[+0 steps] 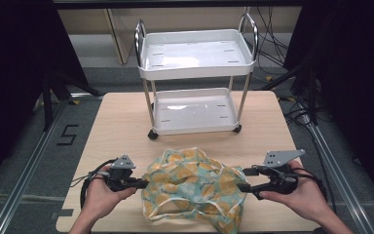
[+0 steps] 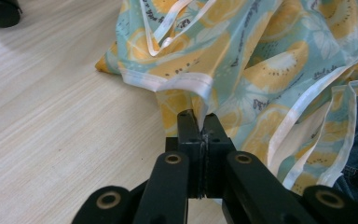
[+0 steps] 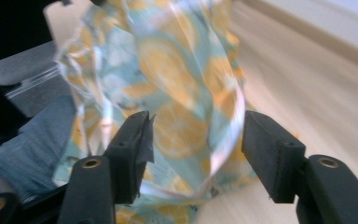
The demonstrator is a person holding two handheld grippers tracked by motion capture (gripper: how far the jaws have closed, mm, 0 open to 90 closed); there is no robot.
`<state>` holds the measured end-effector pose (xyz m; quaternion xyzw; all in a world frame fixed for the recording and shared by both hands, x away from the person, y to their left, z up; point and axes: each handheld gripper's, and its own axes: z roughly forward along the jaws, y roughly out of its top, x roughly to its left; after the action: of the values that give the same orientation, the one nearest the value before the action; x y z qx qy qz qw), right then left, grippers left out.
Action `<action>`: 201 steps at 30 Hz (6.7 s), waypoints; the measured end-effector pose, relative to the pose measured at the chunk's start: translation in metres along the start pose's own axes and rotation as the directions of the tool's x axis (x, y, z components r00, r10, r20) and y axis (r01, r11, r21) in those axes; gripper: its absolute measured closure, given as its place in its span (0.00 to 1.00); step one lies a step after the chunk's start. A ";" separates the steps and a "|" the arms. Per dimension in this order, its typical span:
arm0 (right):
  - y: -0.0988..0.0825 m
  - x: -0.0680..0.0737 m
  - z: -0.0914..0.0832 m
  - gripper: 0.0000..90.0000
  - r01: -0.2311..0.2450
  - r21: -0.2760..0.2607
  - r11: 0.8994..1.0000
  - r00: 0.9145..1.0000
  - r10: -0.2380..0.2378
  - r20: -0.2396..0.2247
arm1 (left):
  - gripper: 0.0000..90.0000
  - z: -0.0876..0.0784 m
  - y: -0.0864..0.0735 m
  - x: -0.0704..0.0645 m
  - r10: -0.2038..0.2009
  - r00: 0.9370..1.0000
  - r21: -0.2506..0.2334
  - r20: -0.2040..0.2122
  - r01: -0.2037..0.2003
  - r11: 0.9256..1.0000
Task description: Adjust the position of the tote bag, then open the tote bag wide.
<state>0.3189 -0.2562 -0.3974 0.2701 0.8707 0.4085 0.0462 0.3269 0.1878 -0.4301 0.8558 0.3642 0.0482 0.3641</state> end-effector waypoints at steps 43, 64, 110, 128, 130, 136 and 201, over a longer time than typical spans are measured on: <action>-0.020 -0.030 0.032 0.77 -0.090 0.138 0.986 0.963 0.051 0.264 | 0.97 0.024 -0.018 -0.030 0.074 0.996 0.127 0.057 -0.080 0.989; 0.027 0.022 0.010 0.54 0.194 -0.002 0.981 0.969 -0.191 0.155 | 0.92 0.017 0.000 -0.033 0.087 0.996 0.056 0.024 -0.088 0.995; 0.044 0.001 0.032 0.89 0.181 0.044 0.982 0.963 -0.186 0.194 | 0.99 0.064 0.112 -0.046 0.326 0.945 0.057 0.028 -0.327 0.943; 0.049 0.057 0.038 0.80 0.293 0.005 0.956 0.953 -0.293 0.076 | 0.99 0.069 0.116 -0.051 0.223 0.975 0.093 0.019 -0.223 0.970; 0.045 0.059 0.047 0.79 0.304 0.029 0.952 0.951 -0.305 0.044 | 0.99 0.070 0.116 -0.053 0.196 0.981 0.071 0.012 -0.196 0.978; 0.037 0.057 0.066 0.77 0.284 0.069 0.956 0.958 -0.285 0.004 | 0.99 0.071 0.119 -0.050 0.233 0.972 0.058 0.024 -0.234 0.971; 0.015 0.068 0.077 1.00 0.409 0.223 0.885 0.910 -0.380 -0.164 | 0.97 0.093 0.130 -0.050 0.244 0.970 0.129 0.023 -0.245 0.961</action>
<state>0.2912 -0.1612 -0.4276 0.0667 0.9533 0.2913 0.0432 0.3992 0.0396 -0.4034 0.9163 0.2570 0.0659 0.2999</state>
